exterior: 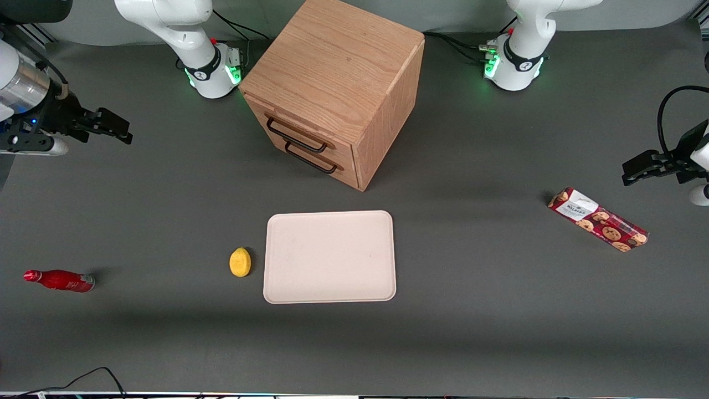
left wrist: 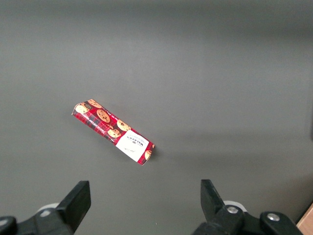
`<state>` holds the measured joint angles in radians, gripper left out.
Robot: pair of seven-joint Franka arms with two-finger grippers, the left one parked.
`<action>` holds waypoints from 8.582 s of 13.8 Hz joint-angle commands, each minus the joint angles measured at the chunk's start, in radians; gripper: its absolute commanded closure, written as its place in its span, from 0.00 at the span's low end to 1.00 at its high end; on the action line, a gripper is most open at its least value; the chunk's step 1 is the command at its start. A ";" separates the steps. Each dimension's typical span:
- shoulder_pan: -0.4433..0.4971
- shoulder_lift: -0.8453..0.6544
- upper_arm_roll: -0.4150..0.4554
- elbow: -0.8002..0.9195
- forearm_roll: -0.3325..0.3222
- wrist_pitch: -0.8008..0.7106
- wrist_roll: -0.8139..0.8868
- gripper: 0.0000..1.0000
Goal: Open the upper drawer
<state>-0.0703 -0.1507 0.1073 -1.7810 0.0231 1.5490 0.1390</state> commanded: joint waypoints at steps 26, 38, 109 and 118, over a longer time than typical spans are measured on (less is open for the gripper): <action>0.020 0.042 0.301 0.124 0.156 -0.115 -0.254 0.00; 0.029 0.378 0.522 0.146 0.170 0.060 -0.265 0.00; -0.028 0.052 0.112 0.130 -0.012 -0.119 -0.214 0.00; -0.022 -0.172 0.029 -0.123 0.014 0.050 -0.165 0.00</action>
<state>-0.1019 -0.3958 0.1495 -1.9846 0.0260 1.6058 -0.0536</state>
